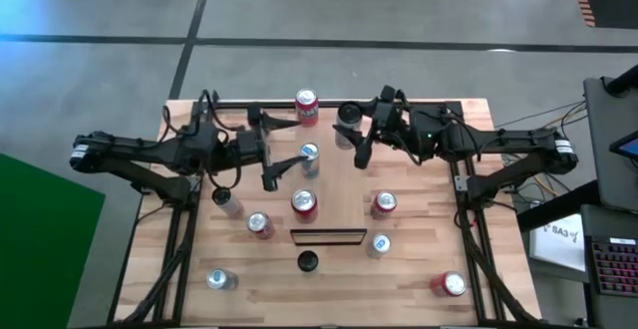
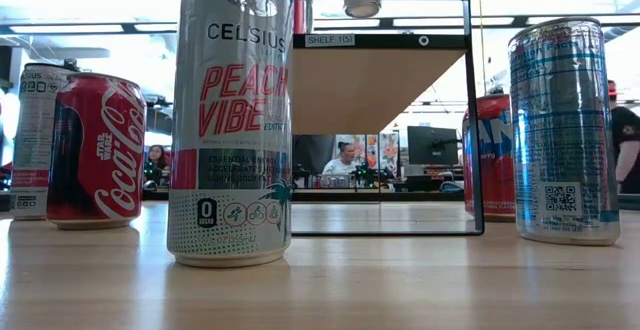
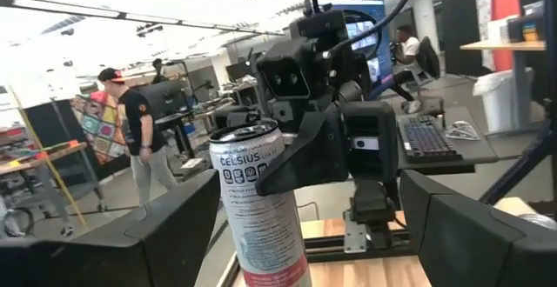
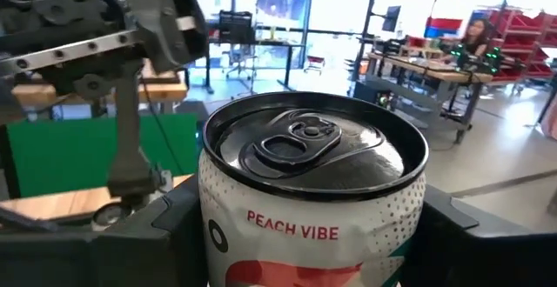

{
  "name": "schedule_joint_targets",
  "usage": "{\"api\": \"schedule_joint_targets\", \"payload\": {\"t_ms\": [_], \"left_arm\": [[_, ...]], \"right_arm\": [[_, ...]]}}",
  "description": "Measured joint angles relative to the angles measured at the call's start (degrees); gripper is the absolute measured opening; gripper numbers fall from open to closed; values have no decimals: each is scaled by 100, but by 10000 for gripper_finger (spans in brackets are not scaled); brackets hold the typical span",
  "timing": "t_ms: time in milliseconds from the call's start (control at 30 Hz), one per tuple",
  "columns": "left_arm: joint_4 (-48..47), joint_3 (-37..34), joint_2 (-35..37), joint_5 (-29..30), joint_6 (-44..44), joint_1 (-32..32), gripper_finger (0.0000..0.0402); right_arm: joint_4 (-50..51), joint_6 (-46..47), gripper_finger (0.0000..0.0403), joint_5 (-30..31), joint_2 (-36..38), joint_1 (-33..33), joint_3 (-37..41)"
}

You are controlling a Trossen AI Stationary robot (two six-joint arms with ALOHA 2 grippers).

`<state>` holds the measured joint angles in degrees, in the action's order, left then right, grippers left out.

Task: Place canned beverage on shelf
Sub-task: Put the white and pink soda can on the top right shelf

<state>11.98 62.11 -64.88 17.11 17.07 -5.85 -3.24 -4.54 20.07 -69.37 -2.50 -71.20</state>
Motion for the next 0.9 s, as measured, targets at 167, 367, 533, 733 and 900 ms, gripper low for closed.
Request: {"api": "schedule_joint_targets", "payload": {"t_ms": [167,367,533,733,900], "left_arm": [[-57,0,0,53,86,4,322],[-153,0,0,374,211,7,322],[-310,0,36,491,347,11,322],[-407,0,131,503,347,25,322],[-453,0,135,514,349,52,322]], "right_arm": [[-457,225,246,24,152,-197,546],[-1249,580,246,135,99,-576,1225],[-1940,781,246,436,16,-828,1777],[-2163,910,247,591,-165,-948,1969],[-2216,915,247,585,-386,-938,1919]]}}
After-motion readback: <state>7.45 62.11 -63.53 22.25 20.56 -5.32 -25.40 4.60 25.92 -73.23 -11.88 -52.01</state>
